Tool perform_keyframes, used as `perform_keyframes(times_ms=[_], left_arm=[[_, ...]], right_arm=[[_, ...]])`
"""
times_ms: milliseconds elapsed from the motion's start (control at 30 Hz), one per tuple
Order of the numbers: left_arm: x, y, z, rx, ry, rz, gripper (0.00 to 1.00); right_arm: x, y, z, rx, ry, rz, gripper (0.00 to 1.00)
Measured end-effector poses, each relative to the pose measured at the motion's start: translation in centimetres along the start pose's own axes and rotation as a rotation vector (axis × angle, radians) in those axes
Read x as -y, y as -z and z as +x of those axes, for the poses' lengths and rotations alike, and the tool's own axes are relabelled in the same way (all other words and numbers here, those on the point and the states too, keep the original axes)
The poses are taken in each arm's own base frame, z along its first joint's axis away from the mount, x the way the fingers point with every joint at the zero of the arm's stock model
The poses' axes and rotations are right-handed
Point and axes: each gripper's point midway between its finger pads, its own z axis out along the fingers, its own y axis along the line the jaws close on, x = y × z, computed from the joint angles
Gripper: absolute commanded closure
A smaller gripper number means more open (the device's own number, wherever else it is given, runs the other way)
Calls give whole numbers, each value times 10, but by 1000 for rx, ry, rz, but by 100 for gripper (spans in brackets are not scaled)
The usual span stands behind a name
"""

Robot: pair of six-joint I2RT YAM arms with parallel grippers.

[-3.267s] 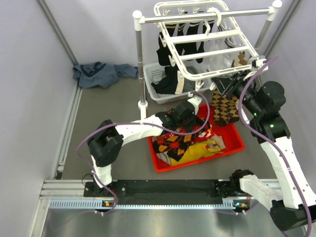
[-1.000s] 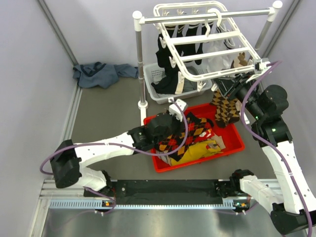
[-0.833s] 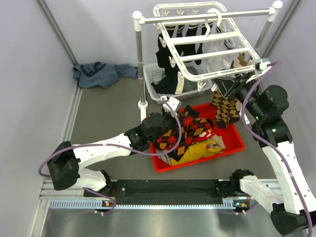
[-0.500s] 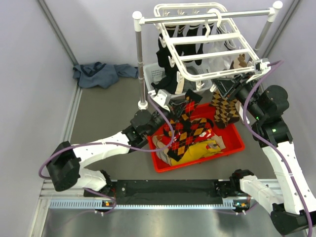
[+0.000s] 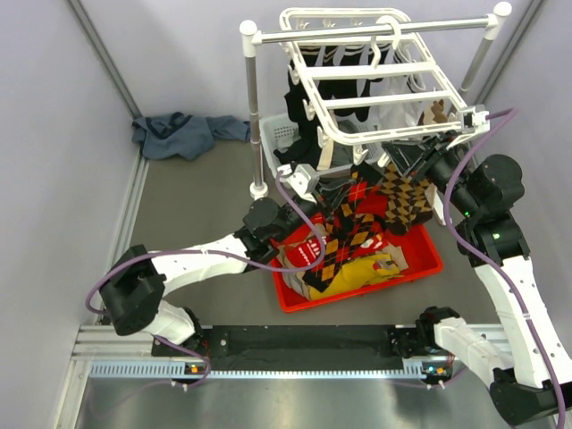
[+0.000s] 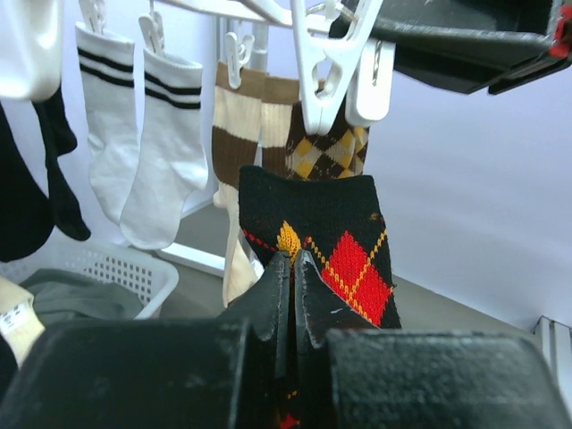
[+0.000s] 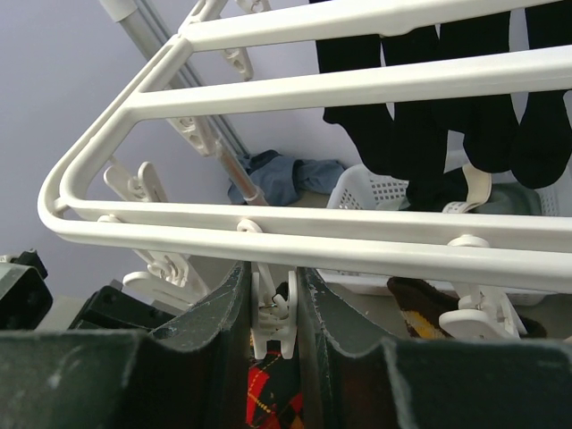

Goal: Clip the socks to the hanger
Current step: Clamp the sock onto the hanger.

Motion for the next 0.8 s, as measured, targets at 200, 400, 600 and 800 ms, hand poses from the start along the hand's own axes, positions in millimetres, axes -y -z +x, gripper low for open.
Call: perform_keyframes(times_ms=[200, 400, 600, 800], left_arm=[[7, -6, -15, 43, -3, 36, 100], [14, -9, -27, 82, -6, 71, 100], [16, -9, -28, 82, -8, 85, 100], [18, -14, -37, 104, -23, 93, 100]], right_arm=[[0, 0, 0, 0, -1, 1, 100], [5, 0, 0, 2, -1, 28, 100], [8, 0, 1, 1, -3, 41, 100], [6, 0, 1, -3, -7, 34, 100]])
